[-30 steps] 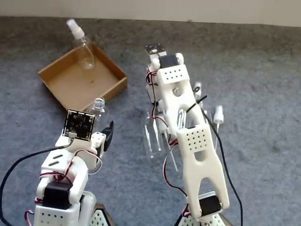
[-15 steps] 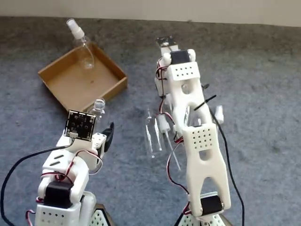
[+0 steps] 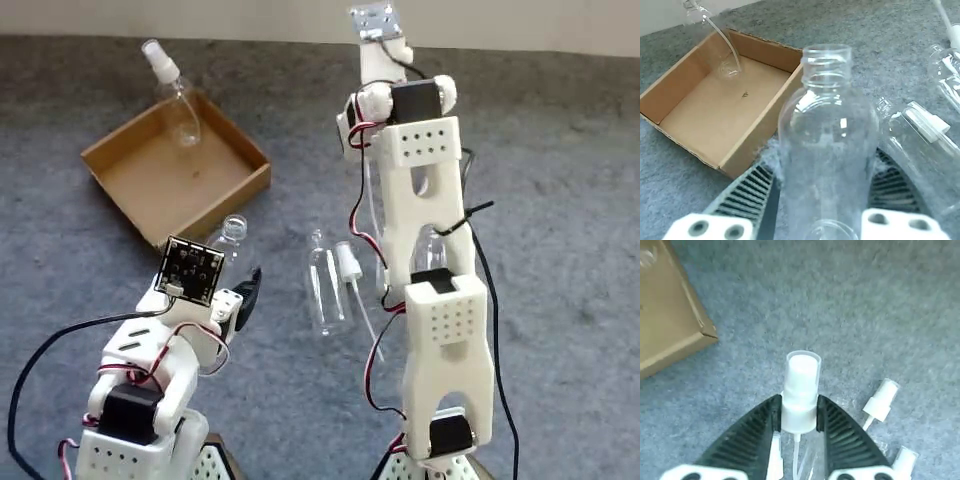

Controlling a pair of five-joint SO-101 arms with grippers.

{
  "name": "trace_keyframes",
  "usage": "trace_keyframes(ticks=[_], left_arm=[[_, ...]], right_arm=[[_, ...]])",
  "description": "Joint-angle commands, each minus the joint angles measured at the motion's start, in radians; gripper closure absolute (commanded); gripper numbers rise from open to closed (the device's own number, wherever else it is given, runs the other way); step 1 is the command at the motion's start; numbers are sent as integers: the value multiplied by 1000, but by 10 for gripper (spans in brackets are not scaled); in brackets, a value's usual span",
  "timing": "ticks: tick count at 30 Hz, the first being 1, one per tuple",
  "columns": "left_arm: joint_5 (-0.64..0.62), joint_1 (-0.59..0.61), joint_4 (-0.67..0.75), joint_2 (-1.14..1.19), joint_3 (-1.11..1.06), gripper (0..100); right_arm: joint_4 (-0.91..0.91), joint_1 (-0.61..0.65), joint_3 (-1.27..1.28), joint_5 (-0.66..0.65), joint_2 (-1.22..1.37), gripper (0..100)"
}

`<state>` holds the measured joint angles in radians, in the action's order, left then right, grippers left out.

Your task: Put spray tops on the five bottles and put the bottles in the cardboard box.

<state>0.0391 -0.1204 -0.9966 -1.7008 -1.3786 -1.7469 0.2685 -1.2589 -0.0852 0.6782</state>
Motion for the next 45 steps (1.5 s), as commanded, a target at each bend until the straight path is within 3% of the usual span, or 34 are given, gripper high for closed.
trace_keyframes(ticks=[1, 13, 17, 25, 31, 35, 40, 45], left_arm=[[-11, -16, 28, -12, -15, 916], [-9, -16, 149, -12, -88, 916], [-11, -27, 155, -12, -90, 916], [-9, -193, 155, -12, -91, 916], [-11, -251, 164, -13, -125, 915], [-11, -274, 265, -13, -188, 915], [-11, -278, 414, -13, -278, 915], [-11, -280, 436, -13, -283, 915]], right_arm=[[-21, -13, -56, -5, -81, 961], [-22, -13, -53, -2, -272, 961], [-22, -12, 64, -2, -400, 961], [-13, 47, 429, -5, -740, 961], [-13, 51, 460, 0, -869, 961], [-15, 51, 464, 11, -928, 961], [-13, 51, 464, 167, -957, 961], [-13, 51, 486, 175, -949, 961]])
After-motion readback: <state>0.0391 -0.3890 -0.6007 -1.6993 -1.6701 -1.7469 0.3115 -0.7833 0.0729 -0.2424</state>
